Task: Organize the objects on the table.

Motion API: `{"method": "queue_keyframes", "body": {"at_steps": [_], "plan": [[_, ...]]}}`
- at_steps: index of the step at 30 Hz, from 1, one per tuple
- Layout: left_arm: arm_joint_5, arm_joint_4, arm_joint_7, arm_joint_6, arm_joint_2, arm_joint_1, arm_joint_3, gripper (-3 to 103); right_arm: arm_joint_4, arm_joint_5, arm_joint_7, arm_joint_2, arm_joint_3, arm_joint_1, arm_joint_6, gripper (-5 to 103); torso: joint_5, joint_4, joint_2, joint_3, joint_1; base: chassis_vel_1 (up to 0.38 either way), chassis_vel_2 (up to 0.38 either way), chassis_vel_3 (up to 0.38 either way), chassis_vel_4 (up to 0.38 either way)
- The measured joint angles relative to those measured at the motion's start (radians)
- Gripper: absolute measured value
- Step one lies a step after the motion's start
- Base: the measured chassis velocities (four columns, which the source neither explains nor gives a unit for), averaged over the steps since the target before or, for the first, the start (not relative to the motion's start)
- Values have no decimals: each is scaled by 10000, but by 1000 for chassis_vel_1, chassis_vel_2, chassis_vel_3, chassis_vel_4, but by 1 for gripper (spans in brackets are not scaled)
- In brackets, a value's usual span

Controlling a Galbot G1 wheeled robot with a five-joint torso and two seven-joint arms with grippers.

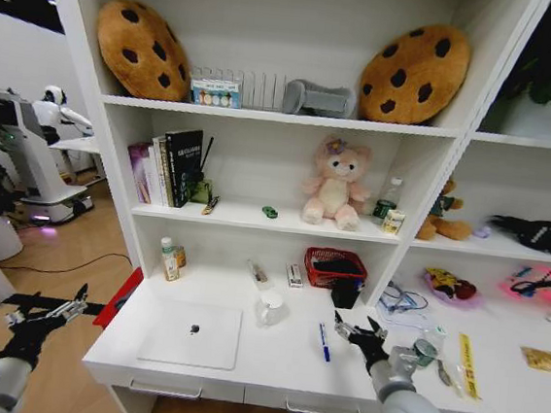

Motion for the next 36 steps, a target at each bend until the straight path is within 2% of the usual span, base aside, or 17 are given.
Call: {"method": "queue_keyframes", "body": {"at_steps": [1,3,4,6,9,10,18,20,23,27,29,30,32,33,36], "plan": [[0,0,0,0,0,0,0,100,-159,63,8,-74,-145,166,-241,100,0,0,0,0,0,0,0,0,0],[0,0,0,0,0,0,0,100,-159,63,8,-74,-145,166,-241,100,0,0,0,0,0,0,0,0,0],[0,0,0,0,0,0,0,100,-302,154,25,-187,-276,359,-535,100,-1,0,0,0,0,0,0,0,0],[0,0,0,0,0,0,0,100,-546,635,69,-525,-513,827,-1234,100,1,-1,0,1,0,0,0,0,0],[0,0,0,0,0,0,0,100,-663,969,83,-701,-632,1091,-1504,100,-1,-1,0,1,0,0,0,0,0],[0,0,-1,0,0,0,0,100,-857,1347,85,-871,-878,1464,-1692,100,0,-1,0,0,0,0,0,0,0],[0,0,0,0,0,0,0,100,-1647,1899,41,-916,-1499,2350,-1773,95,0,-1,0,1,0,0,0,0,0],[0,0,0,0,0,0,0,100,-1930,1862,-43,-829,-1716,2474,-1729,90,1,-1,0,1,0,0,0,0,0],[0,0,0,0,0,0,0,100,-2167,1621,-135,-738,-1871,2528,-1637,88,0,-2,0,0,0,0,0,0,0],[0,0,0,0,0,0,0,100,-2310,1308,-259,-689,-1976,2531,-1480,90,0,-2,0,0,0,0,0,0,0],[0,0,0,0,0,0,0,100,-2359,994,-446,-709,-2064,2488,-1312,79,0,-2,0,0,0,0,0,0,0],[0,0,0,0,0,0,0,100,-2359,994,-446,-709,-2064,2488,-1312,79,0,-2,0,0,0,0,0,0,0],[0,0,0,0,0,0,0,100,-2366,927,-490,-728,-2101,2484,-1266,68,-1,-2,0,0,0,0,0,0,0],[0,0,0,0,0,0,0,100,-2366,927,-490,-728,-2101,2484,-1266,68,-1,-2,0,0,0,0,0,0,0],[0,0,0,0,0,0,0,100,-2379,927,-490,-725,-2124,2492,-1259,52,-1,-2,0,0,0,0,0,0,0]]}}
